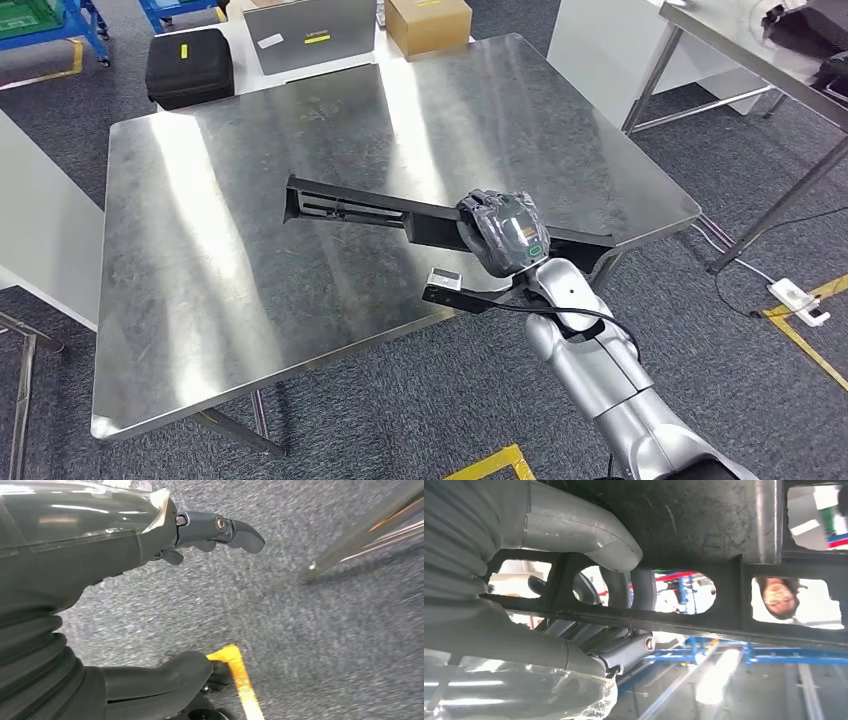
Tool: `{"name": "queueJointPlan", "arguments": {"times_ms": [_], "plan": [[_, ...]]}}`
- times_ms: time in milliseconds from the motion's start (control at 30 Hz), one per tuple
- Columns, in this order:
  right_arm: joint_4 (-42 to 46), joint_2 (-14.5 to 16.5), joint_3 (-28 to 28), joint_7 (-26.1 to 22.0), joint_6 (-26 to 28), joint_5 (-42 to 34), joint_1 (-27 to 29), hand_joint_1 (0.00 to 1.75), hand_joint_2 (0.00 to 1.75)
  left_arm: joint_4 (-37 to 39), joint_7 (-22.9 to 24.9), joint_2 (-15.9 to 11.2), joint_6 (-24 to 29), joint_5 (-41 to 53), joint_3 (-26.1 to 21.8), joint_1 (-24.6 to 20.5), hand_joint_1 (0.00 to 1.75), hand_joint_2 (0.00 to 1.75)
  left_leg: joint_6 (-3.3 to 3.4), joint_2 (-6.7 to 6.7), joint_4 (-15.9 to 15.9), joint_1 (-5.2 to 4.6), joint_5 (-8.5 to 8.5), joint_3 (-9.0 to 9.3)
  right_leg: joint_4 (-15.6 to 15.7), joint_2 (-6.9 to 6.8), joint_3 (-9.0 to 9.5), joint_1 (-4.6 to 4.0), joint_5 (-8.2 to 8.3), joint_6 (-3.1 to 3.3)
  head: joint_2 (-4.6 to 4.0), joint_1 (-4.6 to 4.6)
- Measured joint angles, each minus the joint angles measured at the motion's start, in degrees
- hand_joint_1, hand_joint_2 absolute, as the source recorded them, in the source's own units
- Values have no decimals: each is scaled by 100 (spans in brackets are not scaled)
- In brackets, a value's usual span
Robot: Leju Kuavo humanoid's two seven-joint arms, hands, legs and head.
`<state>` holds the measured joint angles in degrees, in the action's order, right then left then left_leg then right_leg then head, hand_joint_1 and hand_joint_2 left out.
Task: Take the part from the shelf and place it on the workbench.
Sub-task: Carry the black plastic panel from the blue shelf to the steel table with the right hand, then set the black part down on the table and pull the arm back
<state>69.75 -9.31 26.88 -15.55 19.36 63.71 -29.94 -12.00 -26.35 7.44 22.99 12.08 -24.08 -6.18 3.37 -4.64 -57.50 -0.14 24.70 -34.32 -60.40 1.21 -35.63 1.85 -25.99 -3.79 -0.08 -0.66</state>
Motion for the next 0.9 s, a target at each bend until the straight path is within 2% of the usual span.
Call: {"name": "queueJointPlan", "arguments": {"times_ms": [33,67,133,200,267,300,333,367,400,433,500,533,567,633,667,700,733,800,833,867,900], "plan": [[-53,10,10,-3,-13,10,-36,168,175,0,-25,4,44,11,-6,-1,0,175,-35,-38,-51,-4,30,-36,154,37,69,0,50,25,1,-1],[-114,24,19,-15,-19,13,-76,168,175,0,-45,7,94,24,-12,5,0,175,-60,-67,-80,-7,46,-68,180,42,81,-16,47,76,0,1],[-246,53,28,-58,-19,-1,-176,168,175,1,-74,10,188,43,-24,23,0,175,-88,-70,-103,10,63,-103,182,-20,85,-24,54,160,1,-3],[-387,79,31,-107,-14,-34,-297,168,175,1,-102,11,250,51,-33,23,0,175,-141,120,-314,25,187,-198,192,-66,106,-4,53,222,0,-26],[-527,96,34,-145,-11,-58,-389,168,175,0,-133,16,279,54,-35,3,0,175,-207,363,-955,50,488,-522,196,-128,132,-17,29,285,-1,-56],[-610,100,38,-157,-10,-60,-423,168,175,0,-151,19,280,53,-37,-3,0,175,-227,417,-1347,66,636,-739,195,-170,142,-34,16,312,-1,-63],[-695,104,44,-165,-9,-56,-450,168,175,0,-173,21,281,51,-39,-4,0,175,-234,441,-1645,76,715,-920,195,-214,153,-50,3,328,-1,-64],[-785,108,51,-169,-8,-51,-480,168,175,0,-201,23,282,50,-42,-1,0,175,-226,448,-1751,78,687,-1011,195,-260,165,-67,-10,344,-1,-65],[-876,112,61,-173,-6,-47,-518,168,175,0,-226,26,283,48,-44,0,0,175,-199,454,-1621,73,552,-980,195,-302,180,-85,-23,353,-1,-66],[-957,119,71,-176,-4,-45,-569,168,175,0,-250,27,289,47,-49,-1,0,175,-147,479,-1295,56,349,-838,197,-341,200,-107,-35,360,0,-65],[-1133,133,86,-178,1,-46,-716,168,175,-4,-301,16,319,47,-69,-12,0,175,21,659,-514,-23,23,-458,210,-414,239,-148,-61,362,0,-60],[-1228,137,90,-177,3,-46,-797,168,175,-7,-331,7,337,47,-84,-21,0,175,89,737,-269,-69,-43,-335,220,-451,253,-154,-73,353,0,-57],[-1338,140,92,-172,7,-37,-878,168,175,-10,-367,-1,352,47,-100,-28,0,175,135,781,-154,-107,-50,-281,230,-494,264,-151,-84,336,-1,-54],[-1558,155,101,-156,16,-3,-1021,168,175,-14,-444,-5,398,55,-123,-30,0,175,170,699,-62,-119,-71,-232,273,-573,289,-153,-96,286,-1,-53],[-1669,160,108,-144,22,16,-1094,168,175,-14,-482,-1,429,74,-131,-23,0,175,180,648,34,-107,-114,-169,266,-548,295,-164,-108,264,-1,-46],[-1789,163,117,-136,30,27,-1175,168,175,-15,-519,3,459,103,-134,-20,0,175,198,603,134,-88,-163,-99,180,-467,257,-172,-151,254,-1,-42],[-1916,164,126,-126,38,33,-1258,168,175,-15,-554,9,482,137,-136,-23,0,175,211,559,225,-65,-210,-33,-26,-359,156,-172,-235,254,-1,-34],[-2185,158,138,-107,56,38,-1392,168,175,-14,-604,32,498,198,-136,-40,0,175,220,462,269,-49,-235,2,-748,-183,-222,-122,-487,253,0,-24],[-2311,156,141,-96,62,40,-1430,168,175,-13,-622,49,516,216,-136,-46,0,175,214,406,266,-38,-230,3,-1088,-158,-423,-96,-577,226,0,-19],[-2428,156,144,-83,67,46,-1458,168,175,-13,-635,68,541,228,-136,-43,0,175,200,348,258,-25,-219,6,-1267,-149,-555,-72,-591,173,0,-16],[-2535,162,149,-71,74,57,-1488,168,175,-13,-644,84,566,237,-136,-35,0,175,176,297,239,-6,-202,8,-1219,-146,-578,-46,-511,99,1,-15]]}}
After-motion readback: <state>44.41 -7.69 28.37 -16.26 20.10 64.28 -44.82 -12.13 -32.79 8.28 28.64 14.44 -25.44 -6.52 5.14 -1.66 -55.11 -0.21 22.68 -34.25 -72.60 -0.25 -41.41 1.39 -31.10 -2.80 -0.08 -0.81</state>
